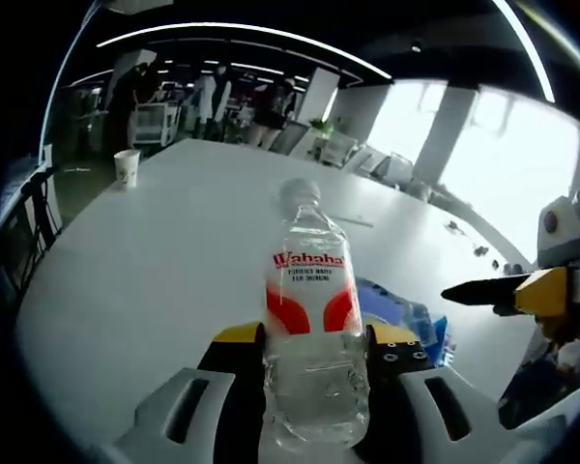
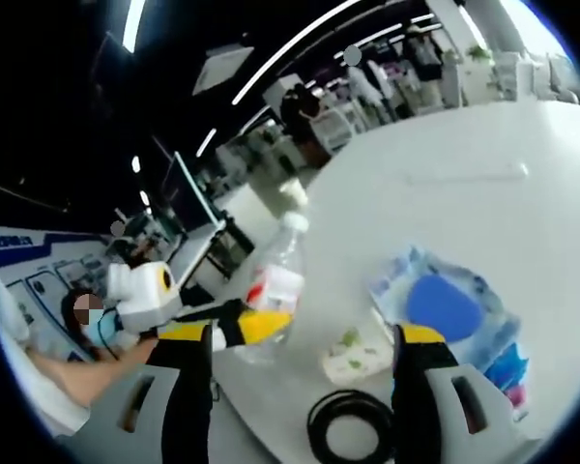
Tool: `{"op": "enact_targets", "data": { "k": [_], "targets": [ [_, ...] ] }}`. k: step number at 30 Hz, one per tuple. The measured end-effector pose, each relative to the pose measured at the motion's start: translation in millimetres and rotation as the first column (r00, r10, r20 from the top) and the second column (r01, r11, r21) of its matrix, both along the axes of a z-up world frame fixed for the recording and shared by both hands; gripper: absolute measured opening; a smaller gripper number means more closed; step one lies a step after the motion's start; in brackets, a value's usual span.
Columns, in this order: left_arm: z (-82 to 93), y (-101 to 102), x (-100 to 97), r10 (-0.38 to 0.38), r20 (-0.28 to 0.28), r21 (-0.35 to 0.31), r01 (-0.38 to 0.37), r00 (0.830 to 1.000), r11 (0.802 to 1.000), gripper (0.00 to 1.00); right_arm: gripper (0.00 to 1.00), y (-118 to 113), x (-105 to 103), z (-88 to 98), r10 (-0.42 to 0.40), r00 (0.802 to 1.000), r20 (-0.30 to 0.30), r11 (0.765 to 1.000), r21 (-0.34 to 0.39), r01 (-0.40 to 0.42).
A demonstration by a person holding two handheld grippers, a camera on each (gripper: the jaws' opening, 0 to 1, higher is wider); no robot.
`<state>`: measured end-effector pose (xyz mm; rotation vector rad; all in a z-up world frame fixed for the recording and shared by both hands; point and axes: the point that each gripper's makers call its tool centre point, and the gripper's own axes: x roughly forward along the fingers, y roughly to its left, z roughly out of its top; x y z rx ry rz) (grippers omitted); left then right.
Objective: Arrange the tabletop items into an orderly group along one side of the table until the central work area is clear of visible clutter.
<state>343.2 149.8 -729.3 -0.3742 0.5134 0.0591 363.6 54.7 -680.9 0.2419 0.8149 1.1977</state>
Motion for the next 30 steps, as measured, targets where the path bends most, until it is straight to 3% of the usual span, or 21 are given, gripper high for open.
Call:
{"op": "enact_targets", "data": {
  "k": [9,30],
  "targets": [
    [5.5,-6.4,-1.6,-0.018,0.014,0.0,0.018,1.0,1.0,0.36,0.73,6.5,9.2,9.5,-0.02,1.0,-0.02,0.999,0.04,0.021],
    [22.8,-22.3,-1.8,-0.088,0.106,0.014,0.087,0.991,0.996,0.37,0.72,30.0,23.5,30.7,-0.029,0.999,-0.036,0.993,0.113,0.033]
  ]
}}
